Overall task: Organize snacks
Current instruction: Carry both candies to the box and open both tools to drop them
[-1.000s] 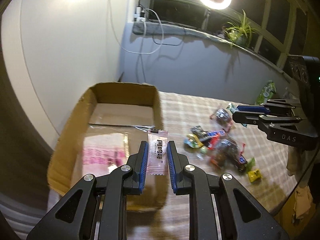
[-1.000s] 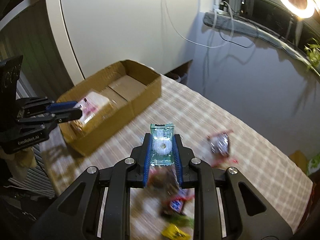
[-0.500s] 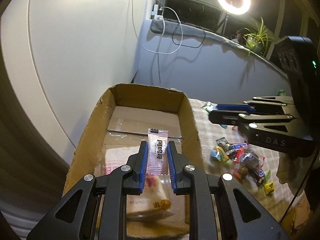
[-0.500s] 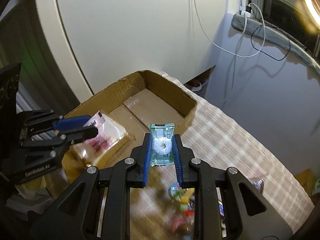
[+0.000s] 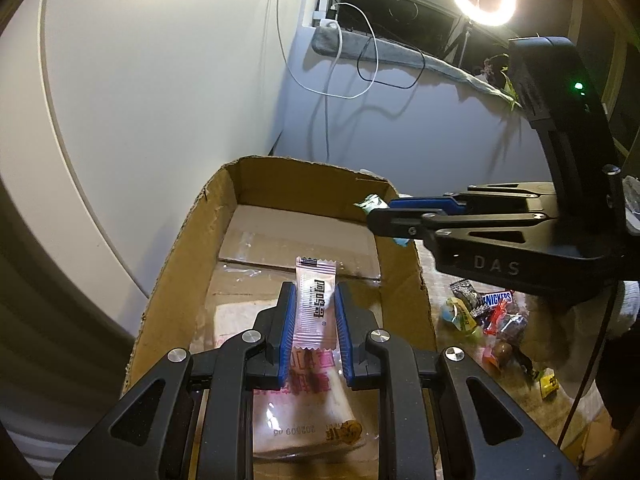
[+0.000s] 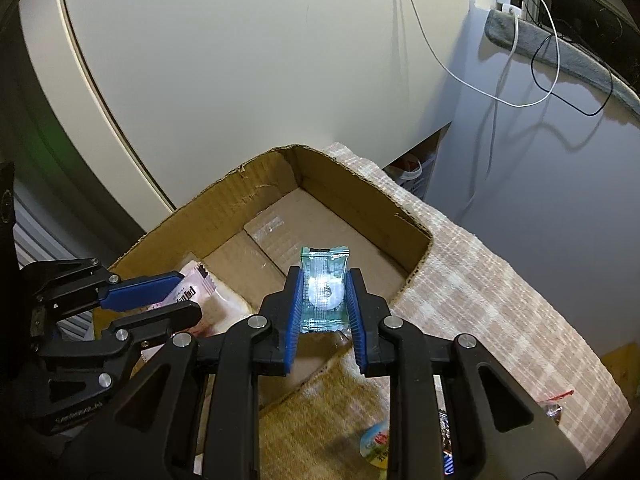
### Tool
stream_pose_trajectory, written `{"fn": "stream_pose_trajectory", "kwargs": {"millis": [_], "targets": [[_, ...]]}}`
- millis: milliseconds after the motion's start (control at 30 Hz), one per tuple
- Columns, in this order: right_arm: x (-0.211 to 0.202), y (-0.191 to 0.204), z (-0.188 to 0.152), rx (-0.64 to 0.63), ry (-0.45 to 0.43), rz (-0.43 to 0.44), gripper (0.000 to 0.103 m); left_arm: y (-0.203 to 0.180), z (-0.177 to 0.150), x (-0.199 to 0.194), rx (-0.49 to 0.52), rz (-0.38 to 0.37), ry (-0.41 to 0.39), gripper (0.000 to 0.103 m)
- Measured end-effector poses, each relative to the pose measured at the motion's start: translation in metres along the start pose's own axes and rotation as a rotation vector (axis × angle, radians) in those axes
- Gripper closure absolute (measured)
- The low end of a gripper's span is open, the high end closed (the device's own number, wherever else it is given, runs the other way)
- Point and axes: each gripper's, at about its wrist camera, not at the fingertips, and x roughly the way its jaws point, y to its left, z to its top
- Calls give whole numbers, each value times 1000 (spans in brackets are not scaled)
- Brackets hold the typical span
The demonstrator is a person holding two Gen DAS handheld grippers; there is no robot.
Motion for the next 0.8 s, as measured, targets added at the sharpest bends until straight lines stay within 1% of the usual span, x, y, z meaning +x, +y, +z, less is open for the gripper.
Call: {"fn": "stream_pose_trajectory", "kwargs": {"millis": [233,267,300,333,367,400,567,633,667,733,767,800], "targets": [[2,-1,2,3,-8,-8,78,-2,-1,0,1,-3,-7,85],[2,-1,2,3,-8,-12,76,-2,-1,0,-2,-2,-8,81],[1,-1,2,2,-10,-14,65,-2,-1,0,-4,0,-8,76],[0,-1,2,2,-15,-19,51,-1,-1,0,-7,1,-10,75],[-2,-1,1,4,-22,-22,47,-1,-1,-1,-8,1,-10,75],[-4,-2,1,8,-29,-21,44,-1,-1,-1,-8,0,-10,75],[-12,-5,0,18,-35,-27,43,-3,0,-6,-10,-2,-16,75],[-17,-7,-2,24,-42,-30,37,-5,-1,-10,-11,-1,-20,71],[-20,-8,-3,28,-46,-30,36,-6,-1,-11,-12,-2,-23,65],[-28,-10,-6,34,-52,-30,35,-9,-1,-15,-13,-5,-32,59],[-32,-11,-7,35,-56,-32,35,-10,-2,-17,-15,-6,-35,53],[-37,-13,-10,39,-62,-38,34,-10,-2,-18,-21,-7,-36,44]]}}
